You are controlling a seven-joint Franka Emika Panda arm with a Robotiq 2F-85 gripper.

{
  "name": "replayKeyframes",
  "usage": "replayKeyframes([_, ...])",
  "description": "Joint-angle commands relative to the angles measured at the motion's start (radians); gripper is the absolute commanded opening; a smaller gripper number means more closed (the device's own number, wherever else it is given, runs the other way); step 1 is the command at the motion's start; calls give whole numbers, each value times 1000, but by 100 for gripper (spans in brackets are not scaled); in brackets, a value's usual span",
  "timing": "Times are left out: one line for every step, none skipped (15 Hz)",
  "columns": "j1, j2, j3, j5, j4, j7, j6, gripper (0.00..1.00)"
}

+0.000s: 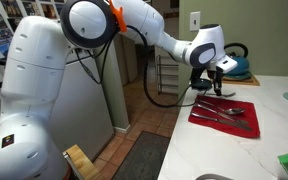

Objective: Pick up the fork and put it on the dark green bowl

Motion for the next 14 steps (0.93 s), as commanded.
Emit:
replayKeyframes([-3,-78,45,66,-40,-61,3,2])
replayKeyframes([-7,-83,64,86,-27,-94,-1,2])
replayKeyframes([-11,-86,80,99,-14,-139,-2,2])
replayKeyframes([-10,-87,91,111,-3,-173,-3,2])
replayKeyframes([-11,-88,103,123,9,-218,0,2])
replayKeyframes([-13,-83,121,148,21,-269,22,2])
replayKeyframes([-12,-79,130,172,36,-289,24,2])
replayKeyframes([-7,-75,133,194,50,-292,25,2])
replayKeyframes([13,-80,100,153,36,-249,8,9])
replayKeyframes([14,-80,108,166,44,-261,9,9])
replayKeyframes([14,-80,111,171,50,-265,9,9])
replayKeyframes([14,-80,112,172,52,-266,9,9])
replayKeyframes([14,-79,112,172,52,-267,9,9])
replayKeyframes([13,-79,112,172,52,-268,9,9])
